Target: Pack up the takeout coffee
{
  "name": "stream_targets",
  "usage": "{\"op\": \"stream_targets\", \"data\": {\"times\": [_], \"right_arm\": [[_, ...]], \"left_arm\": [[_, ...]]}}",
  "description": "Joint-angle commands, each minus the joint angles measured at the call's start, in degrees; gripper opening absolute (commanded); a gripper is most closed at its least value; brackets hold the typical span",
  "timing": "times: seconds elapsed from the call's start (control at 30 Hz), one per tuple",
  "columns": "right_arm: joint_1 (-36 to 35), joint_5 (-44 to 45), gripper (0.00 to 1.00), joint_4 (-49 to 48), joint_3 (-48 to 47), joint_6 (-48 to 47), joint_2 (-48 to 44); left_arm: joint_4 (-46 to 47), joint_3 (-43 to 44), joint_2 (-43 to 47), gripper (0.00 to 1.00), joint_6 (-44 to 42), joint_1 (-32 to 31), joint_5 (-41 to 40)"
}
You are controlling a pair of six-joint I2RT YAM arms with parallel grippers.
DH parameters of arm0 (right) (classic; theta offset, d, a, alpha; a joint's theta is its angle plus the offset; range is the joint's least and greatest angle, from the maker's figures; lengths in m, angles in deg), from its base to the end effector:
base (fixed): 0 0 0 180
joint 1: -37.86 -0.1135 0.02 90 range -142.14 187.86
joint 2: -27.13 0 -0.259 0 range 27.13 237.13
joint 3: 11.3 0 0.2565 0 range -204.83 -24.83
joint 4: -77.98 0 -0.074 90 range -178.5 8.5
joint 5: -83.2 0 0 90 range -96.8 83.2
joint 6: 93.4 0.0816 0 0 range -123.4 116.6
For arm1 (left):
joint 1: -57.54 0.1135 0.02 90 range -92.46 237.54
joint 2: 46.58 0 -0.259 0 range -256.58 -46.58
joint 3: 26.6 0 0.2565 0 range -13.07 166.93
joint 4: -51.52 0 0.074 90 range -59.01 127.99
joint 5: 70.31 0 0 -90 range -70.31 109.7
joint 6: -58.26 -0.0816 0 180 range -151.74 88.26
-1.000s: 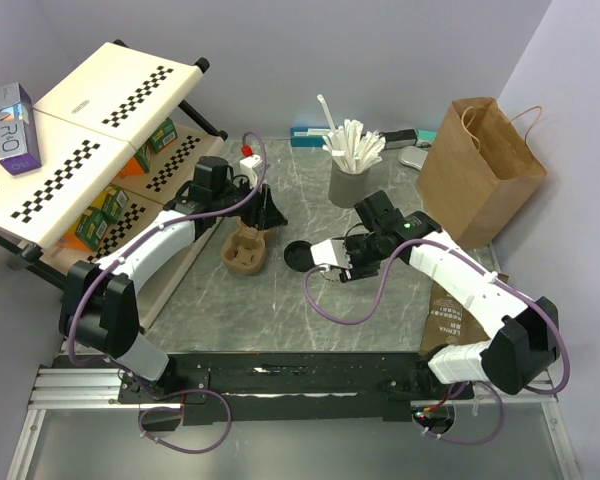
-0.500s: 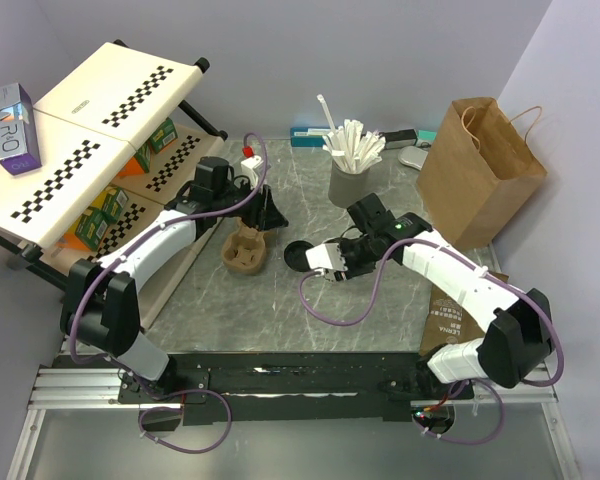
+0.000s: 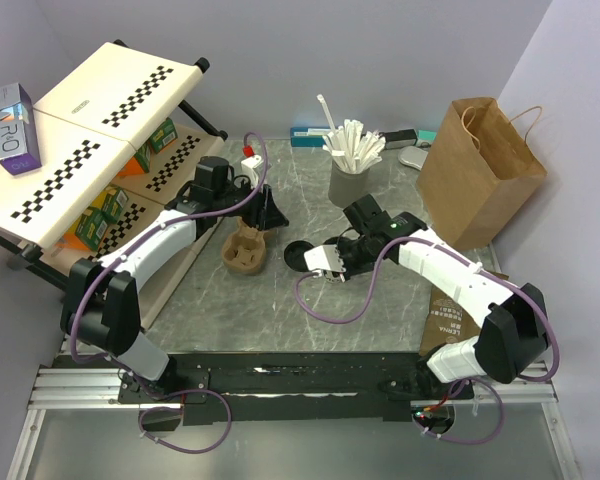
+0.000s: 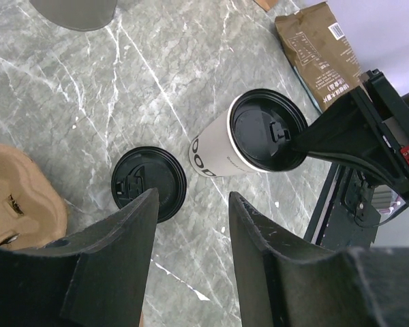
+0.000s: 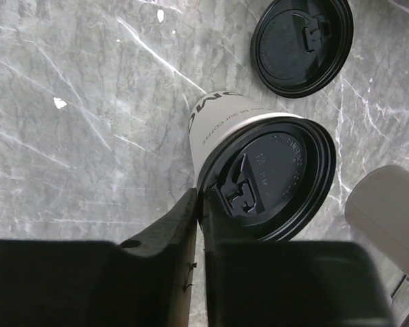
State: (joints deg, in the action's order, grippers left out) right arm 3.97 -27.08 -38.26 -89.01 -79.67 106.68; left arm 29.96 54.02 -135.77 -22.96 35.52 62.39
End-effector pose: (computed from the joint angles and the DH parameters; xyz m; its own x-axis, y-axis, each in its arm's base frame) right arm 0.2263 0.1861 0.2229 0.4441 -0.7994 -0.4047 -0.8867 -0.3274 -0.3264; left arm 0.3369 -0.1960 0.2670 -0.5850 0.1156 -0.8028 0.7387 0.4847 -0.4684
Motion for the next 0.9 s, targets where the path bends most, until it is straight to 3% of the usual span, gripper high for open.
{"op": "stream_targets", "data": {"times": [0.0,0.2,0.3,0.33,0.4,0.43,0.47,0.6,0.63,0.67,0.73,0.8,0.87], "right_arm": [[-0.6,-0.4,0.09,2.2,-2.7,-0.2,0.2],[-0.5,-4.2,0.02,4.8,-8.6,6.0,-1.1],[0.8,-9.3,0.01,5.4,-12.9,15.7,-1.2],[1.6,-11.4,0.01,5.5,-15.3,22.7,-1.1],[6.4,-20.6,0.01,4.6,-17.4,31.1,-0.5],[9.0,-25.0,0.0,3.6,-18.2,40.0,-0.3],[11.3,-33.1,0.0,0.5,-17.7,44.3,-0.1],[20.8,-49.7,0.01,-13.3,-10.2,62.0,-0.9],[22.8,-51.3,0.02,-16.5,-6.3,68.7,-1.0],[23.7,-53.2,0.02,-21.1,-4.1,72.8,-1.2],[24.7,-56.4,0.02,-33.8,0.6,85.6,-1.2],[25.4,-57.9,0.02,-43.8,3.9,92.7,-0.8],[26.4,-60.2,0.01,-49.9,6.1,101.5,-0.6]], "left_arm": [[2.1,0.9,-0.7,0.51,0.5,0.1,1.9],[4.2,0.8,-0.6,0.51,1.1,0.1,3.4],[6.9,-0.2,0.4,0.52,1.2,0.0,3.0],[7.6,-1.2,1.0,0.55,1.1,0.0,2.7],[11.5,-2.5,3.0,0.75,0.8,0.0,2.5],[12.6,-4.1,3.8,0.75,0.3,0.0,2.7],[13.7,-5.0,5.1,0.75,-0.1,-0.4,2.0],[15.6,-5.7,4.2,0.78,-2.8,-2.0,-0.8],[12.0,-4.6,3.5,0.79,-4.4,-2.6,-1.5],[10.3,-2.1,1.9,0.85,-5.4,-4.0,-2.7],[8.2,1.0,0.3,0.86,-6.4,-4.9,-3.6],[8.2,2.1,-1.3,0.86,-6.1,-6.4,-5.4],[8.2,4.1,-3.3,0.87,-6.2,-8.0,-6.0]]}}
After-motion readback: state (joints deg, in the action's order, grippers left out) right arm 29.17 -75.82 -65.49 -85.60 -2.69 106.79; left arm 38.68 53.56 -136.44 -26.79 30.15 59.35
